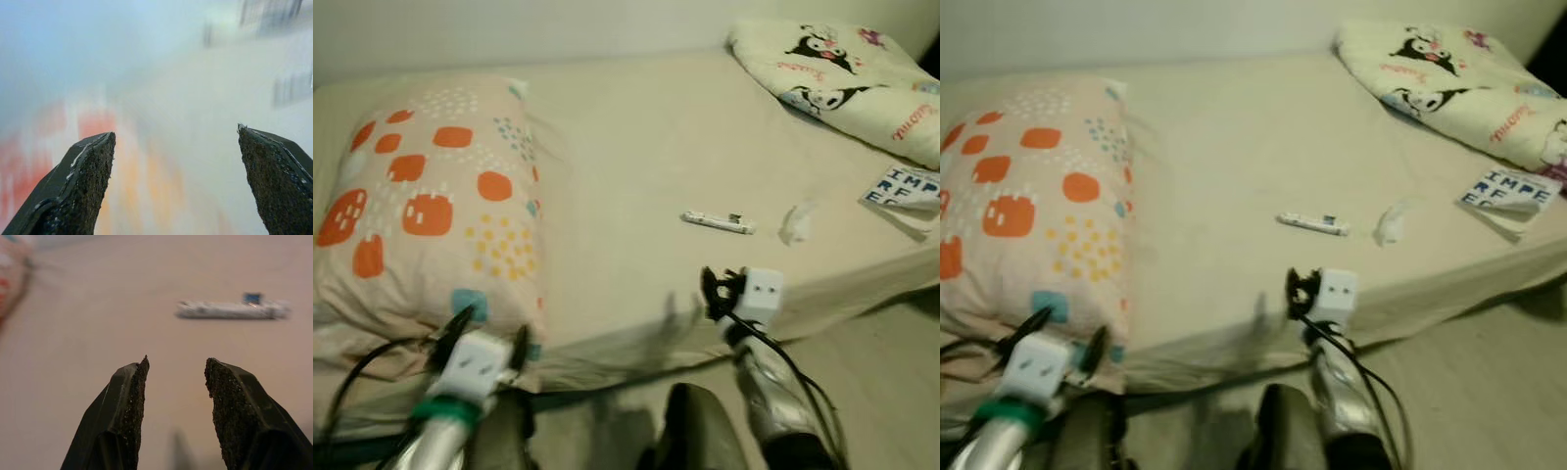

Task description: Clean up the room

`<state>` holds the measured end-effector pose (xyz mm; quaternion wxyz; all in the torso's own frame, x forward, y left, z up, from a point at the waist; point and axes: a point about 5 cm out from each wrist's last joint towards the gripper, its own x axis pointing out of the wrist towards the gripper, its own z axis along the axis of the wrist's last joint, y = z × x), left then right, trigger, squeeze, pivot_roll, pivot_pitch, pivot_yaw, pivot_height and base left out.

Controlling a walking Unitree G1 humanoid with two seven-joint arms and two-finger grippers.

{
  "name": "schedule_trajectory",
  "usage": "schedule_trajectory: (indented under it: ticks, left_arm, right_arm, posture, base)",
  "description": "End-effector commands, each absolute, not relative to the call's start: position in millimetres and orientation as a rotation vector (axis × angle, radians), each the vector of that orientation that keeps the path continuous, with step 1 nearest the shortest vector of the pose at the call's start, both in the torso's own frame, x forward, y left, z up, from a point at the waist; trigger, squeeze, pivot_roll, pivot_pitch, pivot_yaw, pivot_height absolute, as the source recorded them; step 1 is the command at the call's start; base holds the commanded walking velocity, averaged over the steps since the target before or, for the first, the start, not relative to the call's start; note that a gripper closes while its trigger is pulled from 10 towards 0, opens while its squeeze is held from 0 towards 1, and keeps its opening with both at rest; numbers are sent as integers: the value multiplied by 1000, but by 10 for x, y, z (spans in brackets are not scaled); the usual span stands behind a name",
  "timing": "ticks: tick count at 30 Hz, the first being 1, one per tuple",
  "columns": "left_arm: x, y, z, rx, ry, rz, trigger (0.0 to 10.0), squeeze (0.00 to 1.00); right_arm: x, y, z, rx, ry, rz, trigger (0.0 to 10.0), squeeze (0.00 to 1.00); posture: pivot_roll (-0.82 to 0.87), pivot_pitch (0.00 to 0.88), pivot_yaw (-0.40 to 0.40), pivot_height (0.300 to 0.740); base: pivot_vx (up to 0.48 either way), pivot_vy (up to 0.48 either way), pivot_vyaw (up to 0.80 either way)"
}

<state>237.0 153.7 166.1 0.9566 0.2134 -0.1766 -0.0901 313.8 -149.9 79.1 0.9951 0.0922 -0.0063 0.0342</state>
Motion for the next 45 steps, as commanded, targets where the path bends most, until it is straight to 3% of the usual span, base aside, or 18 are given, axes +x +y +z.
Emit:
schedule_trajectory:
  ticks: [1,7,13,26,45]
  left_arm:
    - [2395,1513,1728,459,-379,-190,10000,0]
    - [2707,1719,1737,356,-317,-7,10000,0]
    - [2889,1736,1568,256,-188,-7,10000,0]
    - [2868,1585,1403,243,-115,-52,10000,0]
    - [2843,1633,1238,239,-29,2,10000,0]
  right_arm:
    - [3132,-1472,835,191,-29,80,10000,0]
    - [3184,-1393,982,216,-81,96,10000,0]
    - [3201,-1368,988,215,-92,70,10000,0]
    - [3219,-1381,1031,213,-95,66,10000,0]
    - [3221,-1377,1018,203,-86,67,10000,0]
  posture:
    - [136,69,-43,581]
    - [129,62,-39,581]
    - [126,44,-39,596]
    - [122,46,-34,646]
    - [124,55,-36,726]
  base:
    - [0,0,0]
    - [0,0,0]
    - [0,0,0]
    - [0,0,0]
    - [0,0,0]
